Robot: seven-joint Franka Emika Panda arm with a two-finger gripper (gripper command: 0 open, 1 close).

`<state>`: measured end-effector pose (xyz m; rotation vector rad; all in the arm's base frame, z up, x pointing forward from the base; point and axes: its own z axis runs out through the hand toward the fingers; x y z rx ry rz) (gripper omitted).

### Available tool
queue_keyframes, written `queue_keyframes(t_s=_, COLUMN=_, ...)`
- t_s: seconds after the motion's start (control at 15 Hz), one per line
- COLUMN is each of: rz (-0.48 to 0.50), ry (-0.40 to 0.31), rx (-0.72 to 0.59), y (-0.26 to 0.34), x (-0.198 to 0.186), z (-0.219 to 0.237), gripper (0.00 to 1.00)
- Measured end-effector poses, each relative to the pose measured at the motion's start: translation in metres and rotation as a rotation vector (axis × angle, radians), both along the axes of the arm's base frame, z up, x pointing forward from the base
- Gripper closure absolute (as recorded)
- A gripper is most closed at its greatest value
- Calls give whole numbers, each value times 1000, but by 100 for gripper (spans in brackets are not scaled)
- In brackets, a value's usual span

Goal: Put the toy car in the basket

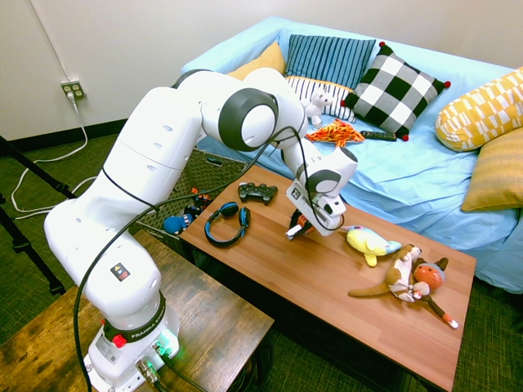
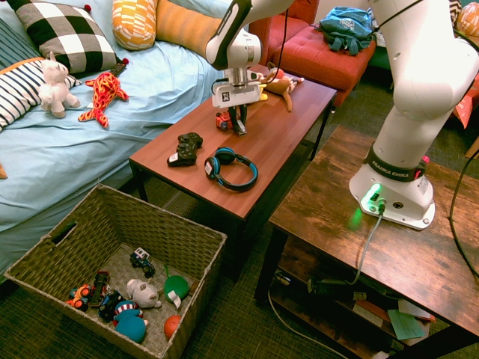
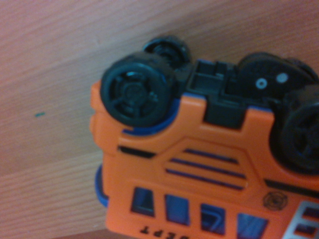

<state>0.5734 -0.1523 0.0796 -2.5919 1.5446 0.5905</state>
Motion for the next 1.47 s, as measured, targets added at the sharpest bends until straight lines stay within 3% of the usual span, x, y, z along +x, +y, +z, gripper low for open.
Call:
queue_keyframes(t_s=0.2, rz=-2, ry=-24, rx=-1, y=-1, x=1, z=3, gripper=100)
queue_keyframes(t_s=0.4, rz=-16, ry=-104, rx=-17, y=-3, x=-18, z=19, gripper=100)
queue_keyframes(t_s=0.73, rz=-13, ry=-235, rx=-76, y=25, x=-57, z=98, gripper=100)
queue_keyframes(t_s=1.0, rz=76, ry=-281, rx=-213, y=124, x=-61, z=189, gripper=100)
queue_keyframes(t_s=1.27, rz=164, ry=-277, rx=-349, y=266, x=-71, z=323, gripper=100)
queue_keyframes(t_s=1.47, rz=263, ry=-251, rx=-427, y=403, x=-80, z=345, gripper=100)
